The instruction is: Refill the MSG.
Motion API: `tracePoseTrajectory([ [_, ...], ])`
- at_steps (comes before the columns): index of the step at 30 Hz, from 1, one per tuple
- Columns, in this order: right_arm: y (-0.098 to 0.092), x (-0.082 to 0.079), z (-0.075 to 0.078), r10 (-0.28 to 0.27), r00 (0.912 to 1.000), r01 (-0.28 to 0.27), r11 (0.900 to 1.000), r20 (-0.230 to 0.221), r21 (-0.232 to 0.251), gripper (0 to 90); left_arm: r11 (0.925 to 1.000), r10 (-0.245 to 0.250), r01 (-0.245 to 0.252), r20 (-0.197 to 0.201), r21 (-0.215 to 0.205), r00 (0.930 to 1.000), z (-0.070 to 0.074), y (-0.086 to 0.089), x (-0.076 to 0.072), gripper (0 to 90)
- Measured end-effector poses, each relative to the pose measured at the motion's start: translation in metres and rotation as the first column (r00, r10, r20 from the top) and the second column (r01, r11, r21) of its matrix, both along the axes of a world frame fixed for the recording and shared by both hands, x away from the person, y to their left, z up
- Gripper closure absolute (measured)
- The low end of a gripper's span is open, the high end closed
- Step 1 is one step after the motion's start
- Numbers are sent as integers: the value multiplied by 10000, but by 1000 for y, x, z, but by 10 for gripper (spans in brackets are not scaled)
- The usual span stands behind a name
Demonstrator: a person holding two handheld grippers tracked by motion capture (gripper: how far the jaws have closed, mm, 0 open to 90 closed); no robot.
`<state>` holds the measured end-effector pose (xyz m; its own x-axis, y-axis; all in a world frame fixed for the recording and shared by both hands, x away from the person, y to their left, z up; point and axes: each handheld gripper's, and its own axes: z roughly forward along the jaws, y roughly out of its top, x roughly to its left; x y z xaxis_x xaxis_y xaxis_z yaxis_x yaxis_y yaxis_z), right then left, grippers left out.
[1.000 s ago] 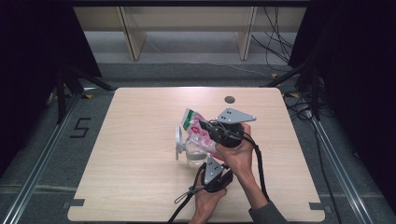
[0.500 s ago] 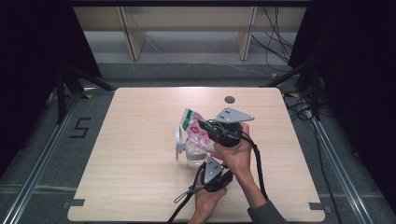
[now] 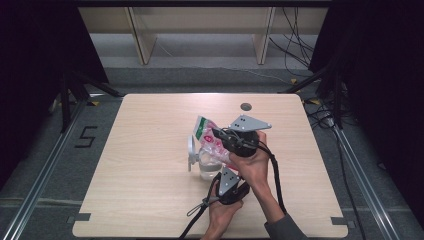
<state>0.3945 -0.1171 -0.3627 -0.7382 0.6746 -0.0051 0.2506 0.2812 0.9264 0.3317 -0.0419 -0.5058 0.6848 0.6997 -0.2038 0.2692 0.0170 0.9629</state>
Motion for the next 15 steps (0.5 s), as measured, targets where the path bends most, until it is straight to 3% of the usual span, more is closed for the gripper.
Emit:
tracePoseTrajectory([
  [9,-1,2,-1,119,9999,-119,9999,20,116,900,10000,5,-5,-126,9,9999,1,0,0,790],
  [10,-1,3,-1,104,9998,-105,9999,193,37,900,10000,-6,6,-94,18,10000,1,0,0,790],
  [15,-2,1,0,-83,9999,84,10000,-57,39,900,10000,-15,14,-136,-89,9999,1,0,0,790],
])
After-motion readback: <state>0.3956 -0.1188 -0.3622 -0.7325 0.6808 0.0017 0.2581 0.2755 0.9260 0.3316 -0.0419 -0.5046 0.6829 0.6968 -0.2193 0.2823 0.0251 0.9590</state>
